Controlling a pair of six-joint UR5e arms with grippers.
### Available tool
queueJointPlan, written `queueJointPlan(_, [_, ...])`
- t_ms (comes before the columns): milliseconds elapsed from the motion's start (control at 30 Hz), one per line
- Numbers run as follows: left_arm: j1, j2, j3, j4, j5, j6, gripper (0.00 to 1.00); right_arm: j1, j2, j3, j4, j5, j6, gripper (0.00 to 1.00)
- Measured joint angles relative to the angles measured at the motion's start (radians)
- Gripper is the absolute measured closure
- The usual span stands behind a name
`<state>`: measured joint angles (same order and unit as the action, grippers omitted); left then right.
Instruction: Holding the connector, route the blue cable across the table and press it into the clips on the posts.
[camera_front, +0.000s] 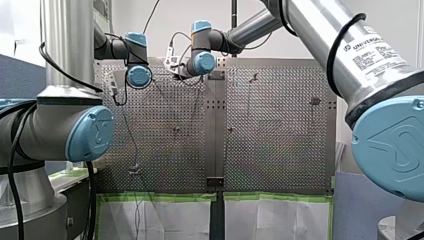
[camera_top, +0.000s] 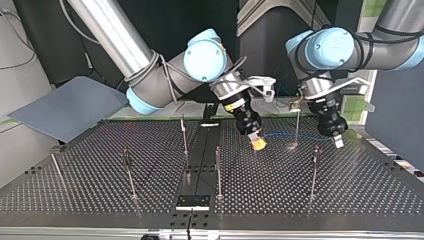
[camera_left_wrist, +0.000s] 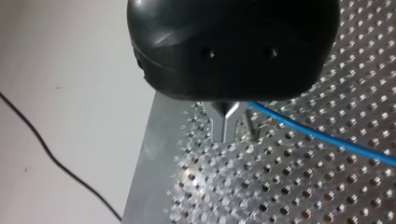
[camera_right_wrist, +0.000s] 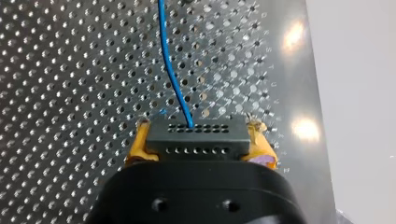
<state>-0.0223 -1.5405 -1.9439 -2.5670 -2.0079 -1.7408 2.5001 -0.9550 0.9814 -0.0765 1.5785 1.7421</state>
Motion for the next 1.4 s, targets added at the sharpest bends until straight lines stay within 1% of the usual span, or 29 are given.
queueJointPlan(167, [0.017,-0.019,0.020,0.000,0.009,-0.001,1.00,0.005,0.027,-0.043,0.000,-0.004,-0.002,1.00])
queueJointPlan(300, [0.030,-0.034,0.027,0.003,0.024,-0.008,1.00,0.006,0.039,-0.076,0.000,-0.004,-0.002,1.00])
queueJointPlan(467, [0.048,-0.047,0.034,0.017,0.046,-0.019,1.00,0.004,0.046,-0.115,0.000,-0.003,-0.001,1.00])
queueJointPlan(733, [0.073,-0.107,0.062,0.040,0.095,-0.029,1.00,-0.003,0.051,-0.185,0.000,-0.002,-0.001,1.00])
queueJointPlan(833, [0.083,-0.115,0.064,0.047,0.104,-0.043,1.00,-0.002,0.056,-0.207,0.002,0.000,-0.001,1.00])
queueJointPlan(933, [0.089,-0.117,0.065,0.050,0.115,-0.055,1.00,0.003,0.065,-0.217,0.007,0.010,-0.005,1.00])
queueJointPlan(1033, [0.092,-0.117,0.065,0.050,0.121,-0.061,1.00,0.011,0.081,-0.220,0.013,0.018,-0.016,1.00])
queueJointPlan(1067, [0.093,-0.118,0.065,0.050,0.122,-0.063,1.00,0.015,0.087,-0.221,0.015,0.018,-0.023,1.00])
queueJointPlan(1133, [0.095,-0.117,0.065,0.050,0.123,-0.066,1.00,0.022,0.096,-0.221,0.016,0.012,-0.036,1.00])
queueJointPlan(1167, [0.095,-0.117,0.065,0.050,0.123,-0.067,1.00,0.027,0.101,-0.221,0.016,0.006,-0.046,1.00])
queueJointPlan(1267, [0.098,-0.117,0.065,0.051,0.122,-0.070,1.00,0.040,0.107,-0.223,0.015,-0.008,-0.067,1.00])
queueJointPlan(1400, [0.101,-0.116,0.065,0.046,0.120,-0.076,1.00,0.052,0.109,-0.234,0.016,-0.021,-0.077,1.00])
